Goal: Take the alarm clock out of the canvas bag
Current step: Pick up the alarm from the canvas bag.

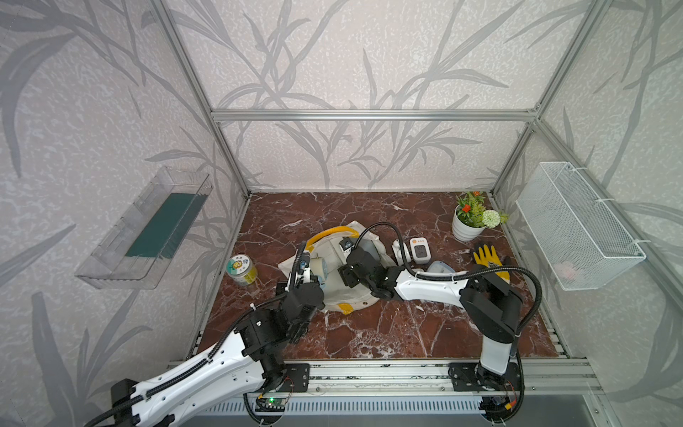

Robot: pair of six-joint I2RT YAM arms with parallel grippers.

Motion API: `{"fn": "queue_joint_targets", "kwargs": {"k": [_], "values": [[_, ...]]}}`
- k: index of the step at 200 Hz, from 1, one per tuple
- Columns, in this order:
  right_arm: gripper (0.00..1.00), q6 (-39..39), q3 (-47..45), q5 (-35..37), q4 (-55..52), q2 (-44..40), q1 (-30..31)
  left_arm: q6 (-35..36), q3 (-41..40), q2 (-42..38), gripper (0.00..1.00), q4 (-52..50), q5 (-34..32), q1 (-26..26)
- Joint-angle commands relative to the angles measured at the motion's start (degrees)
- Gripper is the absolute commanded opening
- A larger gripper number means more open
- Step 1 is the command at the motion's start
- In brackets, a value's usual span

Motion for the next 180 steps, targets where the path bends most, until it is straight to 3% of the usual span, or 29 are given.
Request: {"fn": "queue_joint_targets", "kwargs": {"k": [1,87,117,180], "values": [[0.69,0.3,2.3,0.2,0.2,1.7,-0.3,-1.8,1.9,0.0,0.0,-0.1,-0.8,0.0],[0.67,1.0,5.1,2.8,-6.1,3.8,-0.3,-1.7,2.0,-2.0,0.0,-2.2,-1.9,0.0],[0.56,1.5,4.5,3.7,-7.2,3.3,-0.4,-1.6,2.0,-2.2,0.0,-2.3,-2.1,0.0],[0.43,0.7,3.4,2.1,-5.8,1.4,-0.6,-1.5,2.2,-2.0,0.0,-2.3,-2.1,0.1]]}}
